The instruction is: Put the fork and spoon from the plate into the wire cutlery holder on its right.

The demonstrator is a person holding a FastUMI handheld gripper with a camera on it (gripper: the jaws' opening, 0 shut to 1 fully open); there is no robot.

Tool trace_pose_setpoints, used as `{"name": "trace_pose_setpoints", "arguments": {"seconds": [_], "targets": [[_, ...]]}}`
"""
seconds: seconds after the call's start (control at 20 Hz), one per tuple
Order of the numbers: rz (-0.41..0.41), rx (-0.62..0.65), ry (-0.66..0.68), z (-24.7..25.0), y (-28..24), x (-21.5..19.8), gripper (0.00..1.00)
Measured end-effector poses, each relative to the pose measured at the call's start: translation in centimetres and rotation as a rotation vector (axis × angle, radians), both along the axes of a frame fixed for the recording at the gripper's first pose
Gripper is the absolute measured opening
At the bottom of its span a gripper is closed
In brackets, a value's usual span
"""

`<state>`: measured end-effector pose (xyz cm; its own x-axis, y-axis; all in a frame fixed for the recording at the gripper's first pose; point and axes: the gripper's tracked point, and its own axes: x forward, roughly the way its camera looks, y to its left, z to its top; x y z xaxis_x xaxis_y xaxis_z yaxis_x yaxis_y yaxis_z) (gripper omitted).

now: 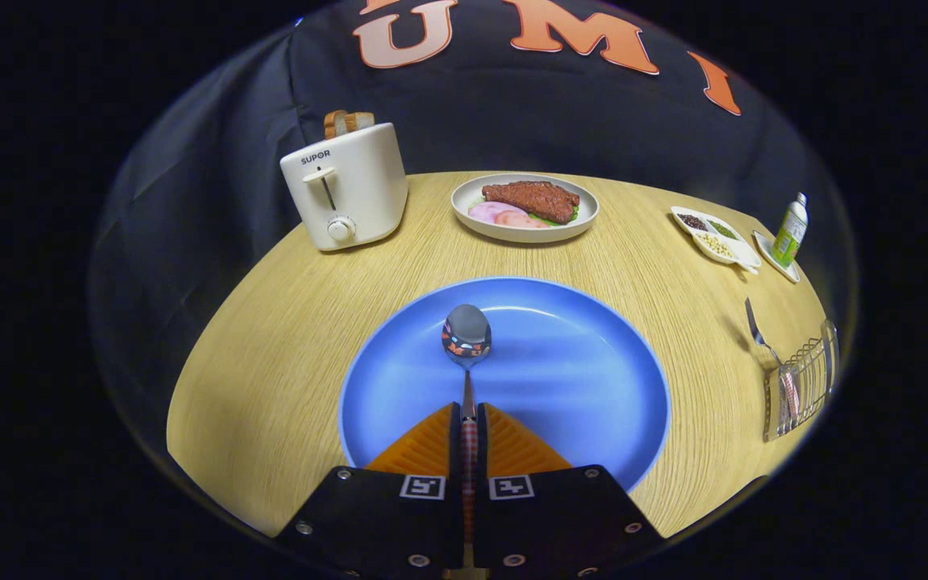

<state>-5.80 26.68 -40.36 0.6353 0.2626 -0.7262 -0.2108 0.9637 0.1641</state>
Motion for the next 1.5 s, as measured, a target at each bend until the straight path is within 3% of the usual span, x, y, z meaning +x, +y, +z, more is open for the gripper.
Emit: {"name": "trace_pose_setpoints", "arguments": {"seconds": [0.3, 0.75, 1.0, 1.5], "targets": [[0.009, 0.009, -0.061, 5.1, -3.7, 0.8, 0.05], [-0.066, -0.052, -0.11, 12.2, -16.4, 0.1, 0.05], [-0.111, -0.111, -0.115, 13.9, -23.4, 0.2, 0.05], [-0.096, -0.167, -0.024, 15.7, -30.8, -1.8, 0.05]]}}
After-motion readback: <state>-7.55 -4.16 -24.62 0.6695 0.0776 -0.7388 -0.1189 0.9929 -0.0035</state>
